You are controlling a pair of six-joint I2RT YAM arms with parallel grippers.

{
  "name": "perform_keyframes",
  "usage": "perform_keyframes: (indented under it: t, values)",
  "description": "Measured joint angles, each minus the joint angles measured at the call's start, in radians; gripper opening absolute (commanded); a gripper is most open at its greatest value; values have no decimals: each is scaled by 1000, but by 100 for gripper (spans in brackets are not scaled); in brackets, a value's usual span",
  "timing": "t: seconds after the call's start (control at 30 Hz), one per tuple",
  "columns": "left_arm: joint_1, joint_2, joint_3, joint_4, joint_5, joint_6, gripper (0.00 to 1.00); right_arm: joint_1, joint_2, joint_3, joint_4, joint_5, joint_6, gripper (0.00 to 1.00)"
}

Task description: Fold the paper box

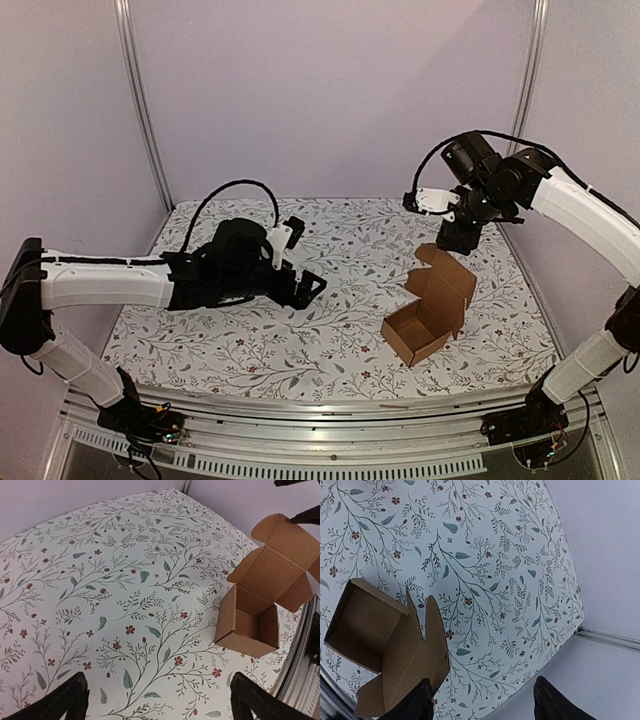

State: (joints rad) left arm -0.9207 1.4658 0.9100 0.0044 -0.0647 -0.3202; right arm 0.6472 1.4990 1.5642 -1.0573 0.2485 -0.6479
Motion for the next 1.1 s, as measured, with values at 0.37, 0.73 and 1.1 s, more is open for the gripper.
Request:
perform_keyframes:
  t: [0.37, 0.73, 1.1]
  values:
    - [-8, 92, 14, 105, -119, -27, 65, -54, 23, 0, -225, -93, 187, 35]
    - [-39, 124, 50, 174, -20, 45, 62, -59, 70, 24, -286, -195, 229, 2]
    - [-80, 51, -40, 230, -27, 89, 70, -11, 274, 299, -281, -311, 162, 0]
